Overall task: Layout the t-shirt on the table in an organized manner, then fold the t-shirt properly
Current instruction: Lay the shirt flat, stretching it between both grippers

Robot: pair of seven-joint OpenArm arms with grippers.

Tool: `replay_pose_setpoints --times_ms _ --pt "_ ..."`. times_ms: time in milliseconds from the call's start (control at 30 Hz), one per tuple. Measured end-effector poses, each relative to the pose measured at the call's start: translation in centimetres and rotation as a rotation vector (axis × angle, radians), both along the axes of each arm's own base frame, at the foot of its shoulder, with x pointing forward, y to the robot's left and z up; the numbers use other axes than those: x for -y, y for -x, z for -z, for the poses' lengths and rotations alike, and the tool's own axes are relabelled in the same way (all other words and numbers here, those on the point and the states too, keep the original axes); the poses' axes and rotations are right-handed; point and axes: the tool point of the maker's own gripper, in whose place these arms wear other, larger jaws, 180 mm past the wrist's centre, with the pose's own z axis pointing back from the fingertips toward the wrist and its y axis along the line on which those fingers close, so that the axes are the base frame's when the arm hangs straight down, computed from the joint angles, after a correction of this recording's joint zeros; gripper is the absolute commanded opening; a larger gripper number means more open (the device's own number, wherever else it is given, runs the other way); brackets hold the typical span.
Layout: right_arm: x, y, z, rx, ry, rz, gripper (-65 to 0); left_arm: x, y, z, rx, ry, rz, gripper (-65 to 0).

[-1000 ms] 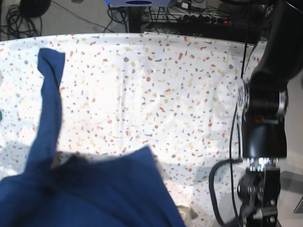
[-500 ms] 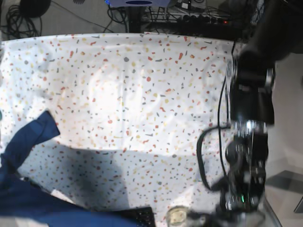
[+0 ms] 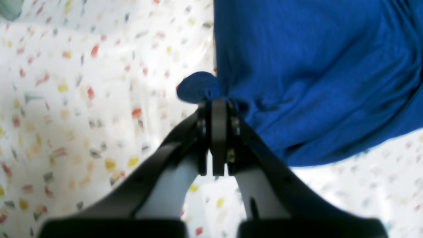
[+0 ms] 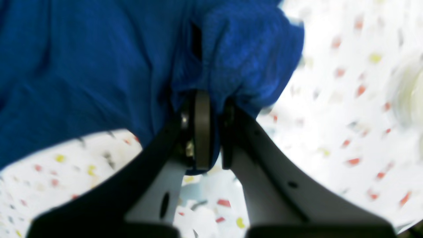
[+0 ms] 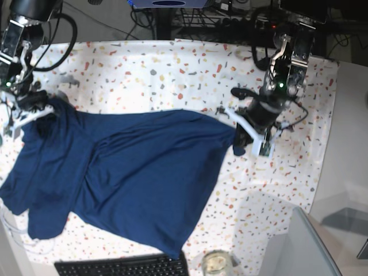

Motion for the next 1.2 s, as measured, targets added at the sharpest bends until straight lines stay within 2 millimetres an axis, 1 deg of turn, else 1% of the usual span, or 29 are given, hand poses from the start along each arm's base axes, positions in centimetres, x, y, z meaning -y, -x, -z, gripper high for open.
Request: replay_pose_setpoints --times_ms 67,133,200,267,300,367,467,567,667,733,767,800,900,933,967,1033,1100,1133,1200 --pt "0.0 1.6 1.3 -0.036 -0.003 0.003 -64.5 -1.3 1.9 2.3 -0.050 -0.022 -0.029 -65.0" --pt "0.1 2.5 1.8 -0.033 0.003 0.008 -64.5 -2.7 3.5 3.8 -0.096 -0.022 -0.060 -65.0" --pt "0.3 3.0 2.0 -0.032 0.012 0.010 -64.5 -4.5 4.2 4.0 -0.099 -0.033 -0.110 -65.0" --pt "0.7 3.2 2.1 -0.030 0.012 0.026 -64.5 -5.8 4.3 3.9 -0.096 -0.044 -0.142 -65.0" --pt "1.3 3.4 2.1 -0.028 0.008 0.053 -64.5 -6.4 4.4 3.7 -0.090 -0.047 -0.159 -65.0" --pt "2.7 3.9 2.4 -0.035 0.009 0.102 -64.5 -6.9 4.7 3.7 -0.090 -0.050 -0.169 -65.0" --pt "4.3 4.6 2.8 -0.061 0.014 0.136 -64.5 -6.3 5.8 4.1 -0.115 -0.045 -0.153 -65.0" --pt "5.5 4.9 2.7 -0.064 0.025 0.156 -64.5 -5.7 6.8 3.8 -0.116 -0.041 -0.137 -65.0" --pt "6.3 5.7 2.8 -0.071 0.024 0.192 -63.5 -4.9 7.6 3.6 -0.119 -0.028 -0.122 -65.0" --pt "6.4 6.6 3.1 -0.100 0.008 0.212 -62.9 -4.7 8.4 3.9 -0.132 -0.019 -0.136 -65.0" --pt "6.4 6.8 3.2 -0.103 0.005 0.217 -61.4 -4.5 8.6 4.0 -0.137 -0.011 -0.142 -65.0" --pt "6.4 6.9 3.2 -0.107 0.003 0.219 -58.2 -4.3 8.9 4.1 -0.144 -0.006 -0.144 -65.0" --pt "6.5 7.0 3.0 -0.115 0.007 0.214 -42.2 -3.9 9.5 4.2 -0.154 -0.002 -0.134 -65.0" --pt "6.4 7.1 2.6 -0.113 0.007 0.211 -37.1 -3.9 9.7 4.3 -0.157 -0.002 -0.133 -65.0" --pt "6.5 7.3 2.1 -0.114 0.021 0.205 -33.3 -3.9 9.8 4.3 -0.158 -0.004 -0.132 -65.0" --pt "6.4 7.5 1.0 -0.090 0.048 0.205 -32.4 -3.9 10.2 4.2 -0.162 -0.004 -0.130 -65.0" --pt "5.7 7.3 -0.3 -0.062 0.057 0.191 -32.4 -3.9 10.6 4.3 -0.168 -0.002 -0.138 -65.0" --pt "5.4 7.0 -1.0 -0.042 0.063 0.180 -32.4 -3.9 10.7 4.2 -0.169 -0.002 -0.138 -65.0" --pt "5.4 6.1 -2.7 0.005 0.093 0.171 -32.4 -3.9 10.7 3.7 -0.158 -0.002 -0.138 -65.0"
